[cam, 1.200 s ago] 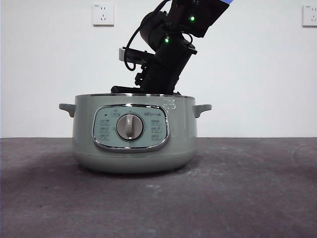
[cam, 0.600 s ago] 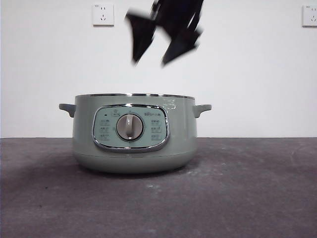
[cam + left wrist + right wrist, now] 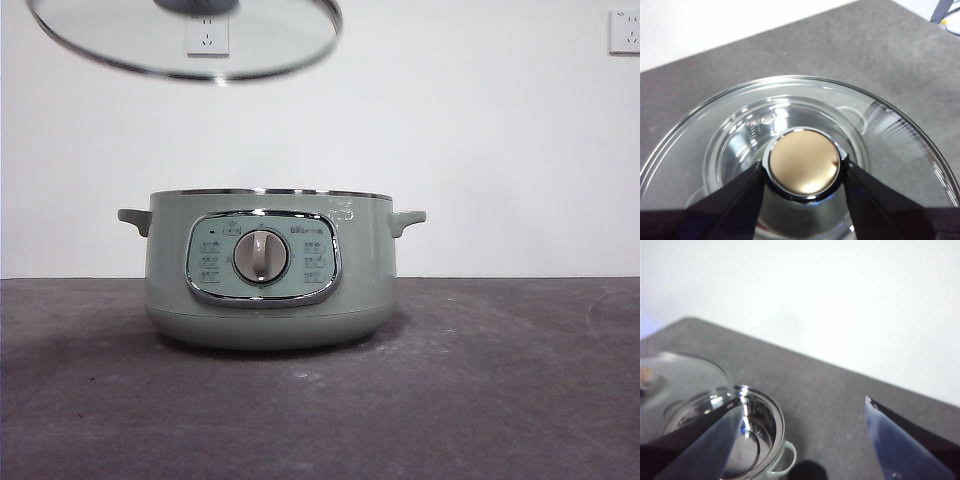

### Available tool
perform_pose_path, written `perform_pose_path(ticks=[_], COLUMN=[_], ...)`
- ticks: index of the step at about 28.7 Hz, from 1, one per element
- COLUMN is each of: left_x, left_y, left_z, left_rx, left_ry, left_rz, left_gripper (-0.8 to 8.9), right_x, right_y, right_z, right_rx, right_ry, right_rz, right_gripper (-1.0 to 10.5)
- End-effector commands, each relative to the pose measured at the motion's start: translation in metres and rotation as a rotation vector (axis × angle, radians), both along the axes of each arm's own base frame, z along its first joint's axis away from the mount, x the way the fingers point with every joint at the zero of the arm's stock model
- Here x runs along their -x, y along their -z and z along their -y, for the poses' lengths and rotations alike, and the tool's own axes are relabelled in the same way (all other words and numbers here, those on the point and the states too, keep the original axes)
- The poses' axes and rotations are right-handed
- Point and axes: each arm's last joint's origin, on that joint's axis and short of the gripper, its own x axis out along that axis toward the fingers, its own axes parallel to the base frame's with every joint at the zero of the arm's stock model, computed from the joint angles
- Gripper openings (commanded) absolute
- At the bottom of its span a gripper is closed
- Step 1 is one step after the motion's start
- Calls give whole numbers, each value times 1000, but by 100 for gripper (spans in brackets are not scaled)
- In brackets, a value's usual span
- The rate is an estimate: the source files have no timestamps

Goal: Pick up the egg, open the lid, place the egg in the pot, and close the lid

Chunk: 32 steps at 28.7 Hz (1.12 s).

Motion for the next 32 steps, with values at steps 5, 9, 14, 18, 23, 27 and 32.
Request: perform_pose_path(ticks=[5, 9, 14, 18, 23, 27, 32], left_x=[-42, -62, -77, -85, -90, -93, -94], left_y=[27, 45, 64, 76, 87, 94, 94], left_z=[23, 34, 46, 54, 59, 60, 59], left_rx=[-11, -19, -25, -34, -50, -67, -76], left_ry=[20, 25, 35, 43, 44, 33, 17], left_rz=[11, -3, -18, -31, -60, -77, -71], left_gripper=[-9, -8, -8, -8, -8, -8, -8], right_x=[44, 61, 68, 69, 66, 67, 67], right_y=[-14, -15, -14, -12, -10, -10, -8], right_z=[27, 37, 42, 42, 41, 41, 41], right_rx=[-61, -68, -62, -49, -40, -37, -27], right_ry=[3, 2, 3, 3, 2, 1, 1], right_rz=[76, 88, 79, 57, 42, 38, 22], right_gripper=[410, 410, 410, 410, 410, 410, 410])
